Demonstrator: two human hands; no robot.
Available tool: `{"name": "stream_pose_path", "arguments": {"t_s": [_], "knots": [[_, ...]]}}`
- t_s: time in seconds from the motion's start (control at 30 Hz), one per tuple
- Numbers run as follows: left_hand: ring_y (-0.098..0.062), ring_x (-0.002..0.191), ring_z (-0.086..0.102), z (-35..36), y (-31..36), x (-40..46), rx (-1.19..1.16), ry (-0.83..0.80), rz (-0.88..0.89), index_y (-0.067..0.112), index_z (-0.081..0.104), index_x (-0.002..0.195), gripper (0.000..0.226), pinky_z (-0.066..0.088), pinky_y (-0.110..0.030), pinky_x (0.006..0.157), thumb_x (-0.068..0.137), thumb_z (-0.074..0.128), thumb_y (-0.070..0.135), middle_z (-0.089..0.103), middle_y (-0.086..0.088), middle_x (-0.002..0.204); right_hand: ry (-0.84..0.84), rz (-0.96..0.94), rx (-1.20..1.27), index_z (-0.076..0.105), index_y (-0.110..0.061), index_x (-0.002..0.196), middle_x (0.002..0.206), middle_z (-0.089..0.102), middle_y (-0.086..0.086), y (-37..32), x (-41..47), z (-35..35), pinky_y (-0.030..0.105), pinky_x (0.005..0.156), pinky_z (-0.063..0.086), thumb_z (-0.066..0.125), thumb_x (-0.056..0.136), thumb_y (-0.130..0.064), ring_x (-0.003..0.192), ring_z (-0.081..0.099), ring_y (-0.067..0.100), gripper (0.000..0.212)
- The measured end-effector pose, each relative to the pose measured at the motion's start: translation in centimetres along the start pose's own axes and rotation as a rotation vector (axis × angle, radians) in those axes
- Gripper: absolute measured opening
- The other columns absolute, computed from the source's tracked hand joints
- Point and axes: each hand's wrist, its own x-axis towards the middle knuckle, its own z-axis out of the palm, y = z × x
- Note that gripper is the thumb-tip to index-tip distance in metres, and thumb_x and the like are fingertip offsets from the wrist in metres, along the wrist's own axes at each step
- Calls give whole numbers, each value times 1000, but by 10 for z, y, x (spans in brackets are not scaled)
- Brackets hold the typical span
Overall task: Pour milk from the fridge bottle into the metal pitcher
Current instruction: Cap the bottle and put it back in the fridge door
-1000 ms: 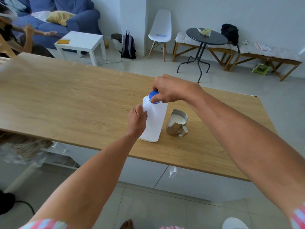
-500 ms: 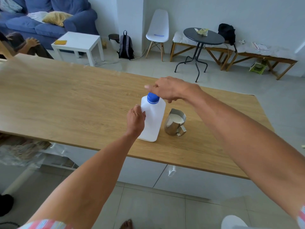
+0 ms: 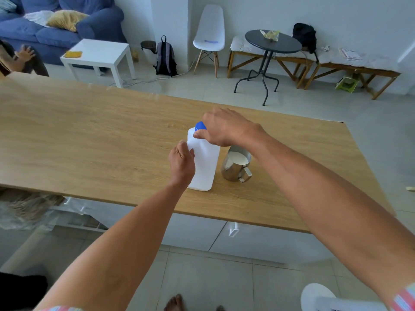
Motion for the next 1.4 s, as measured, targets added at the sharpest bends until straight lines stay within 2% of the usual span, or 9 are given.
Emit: {"name": "stream_pose_path", "arguments": {"t_s": [0.17, 0.3, 0.43, 0.53, 0.67, 0.77, 0.87, 1.13, 1.4], "knots": [[-26, 66, 37, 0, 2, 2, 27, 20, 24, 13, 31, 64, 35, 36, -41, 60, 80, 31, 45, 40, -12, 63, 88, 53, 18, 55, -14, 98, 118, 64, 13, -10, -1, 8, 37, 78, 37, 49, 108, -49, 106, 60, 36, 36], [-26, 68, 36, 0, 4, 1, 43, -5, 26, 12, 29, 68, 37, 32, -43, 61, 75, 29, 49, 40, -13, 66, 171, 122, 233, 58, -13, 103, 105, 63, 7, -7, 2, 28, 39, 73, 40, 49, 105, -57, 100, 62, 34, 45], [-26, 68, 36, -1, 5, -1, 70, -37, 27, 18, 29, 64, 31, 32, -46, 62, 77, 31, 46, 40, -9, 64, 562, 214, 737, 66, -16, 130, 120, 65, 3, 0, -10, 81, 34, 88, 48, 51, 106, -47, 102, 61, 18, 43], [-24, 69, 32, -3, 6, -2, 61, -59, -16, 28, 26, 56, 29, 29, -42, 63, 83, 35, 36, 33, 0, 62, 831, 356, 1018, 67, -11, 111, 102, 62, -2, -5, -29, 124, 23, 87, 44, 49, 109, -23, 97, 57, 9, 22], [-25, 73, 30, -7, 6, -2, 58, -87, -37, 28, 27, 53, 30, 27, -42, 65, 80, 36, 39, 31, 6, 61, 623, 615, 1321, 46, -23, 77, 72, 45, -8, -16, -39, 169, 29, 67, 38, 40, 111, -24, 65, 42, 6, 35], [-27, 75, 29, -9, 12, -3, 49, -78, -33, 29, 27, 53, 26, 26, -43, 64, 71, 34, 47, 30, -2, 65, 372, 730, 1496, 53, -24, 91, 85, 52, -5, -20, -35, 190, 41, 86, 55, 35, 111, -35, 82, 51, 12, 29], [-27, 74, 29, -11, 18, -7, -8, -68, -53, 29, 24, 55, 28, 27, -38, 60, 79, 37, 38, 28, -9, 71, 220, 761, 1737, 64, -30, 118, 119, 69, 3, -25, -28, 206, 45, 104, 52, 33, 108, -53, 114, 65, 17, 40], [-19, 65, 25, -18, 28, -16, -91, -52, -63, 23, 20, 63, 26, 27, -27, 52, 84, 36, 26, 22, -4, 70, 207, 718, 1853, 70, -33, 102, 107, 77, -10, -25, -3, 225, 38, 101, 51, 42, 103, -48, 107, 69, 14, 32], [-16, 60, 22, -17, 33, -32, -97, 23, -61, 29, 20, 58, 36, 20, -37, 58, 89, 36, 20, 21, 4, 62, 126, 597, 1748, 68, -30, 91, 97, 74, -6, -9, 1, 240, 39, 92, 50, 44, 100, -50, 99, 66, 18, 32]]}}
